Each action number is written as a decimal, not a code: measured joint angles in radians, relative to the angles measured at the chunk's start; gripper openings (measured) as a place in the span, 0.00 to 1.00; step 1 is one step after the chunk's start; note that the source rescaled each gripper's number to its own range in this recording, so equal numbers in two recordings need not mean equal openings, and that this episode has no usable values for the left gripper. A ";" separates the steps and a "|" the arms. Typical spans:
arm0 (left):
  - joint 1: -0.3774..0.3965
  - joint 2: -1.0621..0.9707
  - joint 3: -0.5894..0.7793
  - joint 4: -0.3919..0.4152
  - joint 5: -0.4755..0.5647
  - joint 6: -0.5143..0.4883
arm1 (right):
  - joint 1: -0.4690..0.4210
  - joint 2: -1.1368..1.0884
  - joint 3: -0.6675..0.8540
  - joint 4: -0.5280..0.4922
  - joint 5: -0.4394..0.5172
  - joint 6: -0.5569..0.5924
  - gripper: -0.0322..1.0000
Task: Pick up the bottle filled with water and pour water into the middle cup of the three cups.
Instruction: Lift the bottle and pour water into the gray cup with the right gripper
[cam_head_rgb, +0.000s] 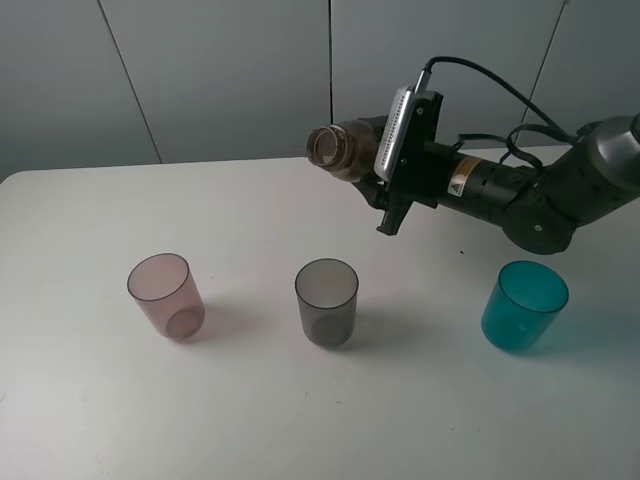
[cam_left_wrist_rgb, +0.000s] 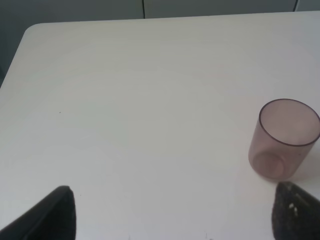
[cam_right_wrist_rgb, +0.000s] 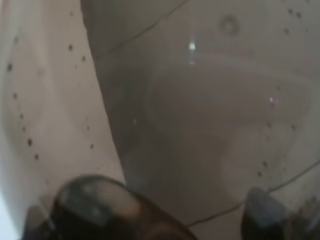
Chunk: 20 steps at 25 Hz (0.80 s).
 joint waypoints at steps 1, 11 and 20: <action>0.000 0.000 0.000 0.000 0.000 0.000 | 0.000 0.000 0.000 0.000 0.000 -0.007 0.03; 0.000 0.000 0.000 0.000 0.000 0.000 | 0.000 -0.002 0.064 0.012 -0.048 -0.042 0.03; 0.000 0.000 0.000 0.000 0.000 0.000 | -0.004 -0.003 0.079 0.055 -0.077 -0.083 0.03</action>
